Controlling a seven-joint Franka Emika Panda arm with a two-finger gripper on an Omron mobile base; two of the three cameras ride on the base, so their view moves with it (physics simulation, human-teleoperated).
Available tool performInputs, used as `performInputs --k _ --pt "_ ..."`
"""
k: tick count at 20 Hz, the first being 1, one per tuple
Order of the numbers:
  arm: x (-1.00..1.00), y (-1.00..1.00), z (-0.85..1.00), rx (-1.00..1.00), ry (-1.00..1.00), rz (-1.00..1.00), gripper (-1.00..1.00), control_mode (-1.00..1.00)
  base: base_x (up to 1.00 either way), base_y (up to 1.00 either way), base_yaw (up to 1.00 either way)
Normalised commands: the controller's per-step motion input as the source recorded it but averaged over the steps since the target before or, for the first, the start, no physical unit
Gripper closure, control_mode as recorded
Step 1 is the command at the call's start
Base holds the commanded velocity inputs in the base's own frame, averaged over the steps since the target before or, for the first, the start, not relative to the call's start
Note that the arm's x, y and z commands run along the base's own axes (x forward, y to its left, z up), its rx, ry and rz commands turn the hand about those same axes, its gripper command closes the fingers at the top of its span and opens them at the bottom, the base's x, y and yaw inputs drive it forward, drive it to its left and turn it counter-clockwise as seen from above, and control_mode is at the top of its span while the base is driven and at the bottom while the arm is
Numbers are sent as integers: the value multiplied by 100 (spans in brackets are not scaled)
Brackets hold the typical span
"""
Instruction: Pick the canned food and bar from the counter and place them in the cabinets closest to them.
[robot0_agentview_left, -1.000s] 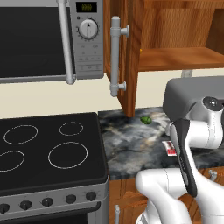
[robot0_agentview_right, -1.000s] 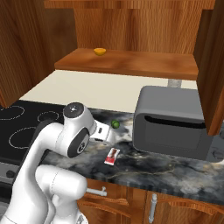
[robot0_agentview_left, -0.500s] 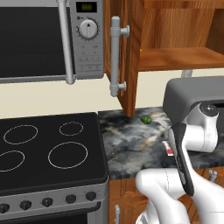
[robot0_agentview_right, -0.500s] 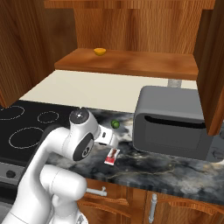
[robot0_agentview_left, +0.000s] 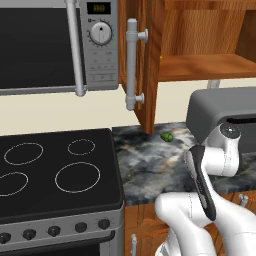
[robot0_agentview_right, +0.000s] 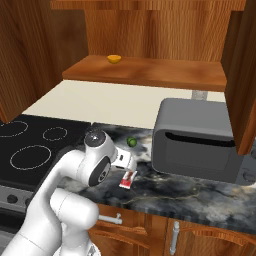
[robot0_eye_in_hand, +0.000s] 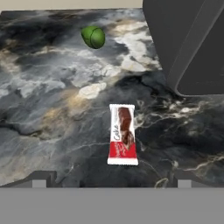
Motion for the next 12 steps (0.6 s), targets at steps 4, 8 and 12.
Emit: performInputs --k 4,8,12 --pt "23 -3 -25 0 0 0 -100 -100 0 0 0" --pt "18 -8 -25 0 0 0 -100 -100 0 0 0" --pt "12 -11 -25 0 0 0 -100 -100 0 0 0"
